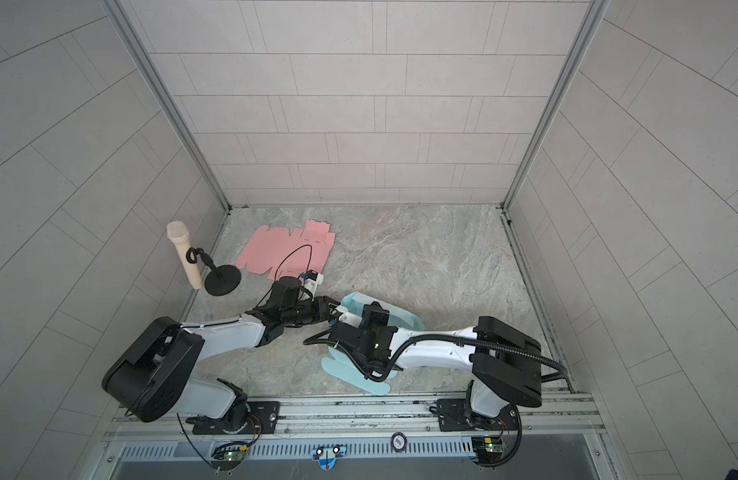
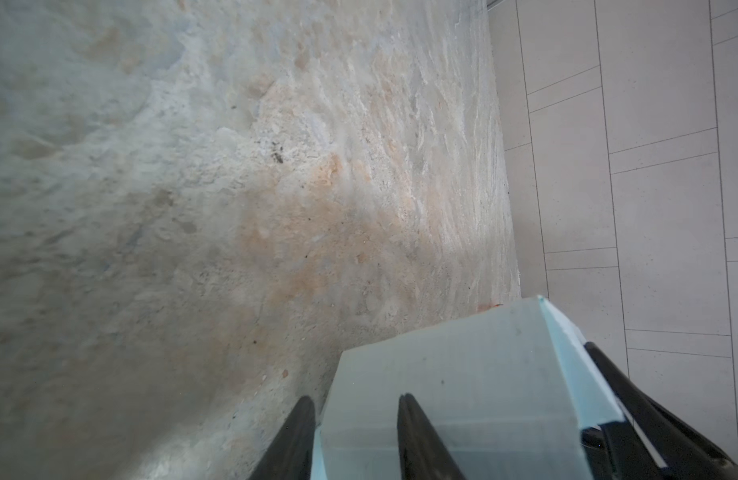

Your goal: Fold the paper box

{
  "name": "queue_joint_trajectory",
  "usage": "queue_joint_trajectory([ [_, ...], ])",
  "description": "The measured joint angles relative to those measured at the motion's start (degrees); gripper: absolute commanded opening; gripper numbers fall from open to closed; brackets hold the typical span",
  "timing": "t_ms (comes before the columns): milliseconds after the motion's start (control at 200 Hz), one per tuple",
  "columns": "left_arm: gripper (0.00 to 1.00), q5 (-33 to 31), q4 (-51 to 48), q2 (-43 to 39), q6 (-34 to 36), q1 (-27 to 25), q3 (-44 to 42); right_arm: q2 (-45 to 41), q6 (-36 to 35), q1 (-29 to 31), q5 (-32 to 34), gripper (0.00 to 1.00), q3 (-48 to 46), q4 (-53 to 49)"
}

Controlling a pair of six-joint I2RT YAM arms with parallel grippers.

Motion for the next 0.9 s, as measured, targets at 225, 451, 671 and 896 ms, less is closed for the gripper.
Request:
queue_joint_trajectory([
  [225, 0.46, -1.8, 0.7, -4.4, 1.8, -0.3, -4.9, 0.8, -3.5, 1.7, 3.8, 0.00, -1.3, 5.1],
  [451, 0.50, -3.5, 5.7, -5.0, 3.4, -3.2, -8.7, 3.5, -5.3, 2.8, 6.2, 0.00, -1.9, 8.4],
  [671, 0.51, -4.5, 11.8, -2.4, 4.7, -3.9, -10.8, 5.5, -6.2, 4.3, 8.6, 0.00, -3.5, 11.2],
  [896, 0.52, -5.6, 16.3, -2.2, 7.0, -3.9, -12.9, 5.9, -7.2, 4.7, 10.1, 0.00, -3.6, 12.2],
])
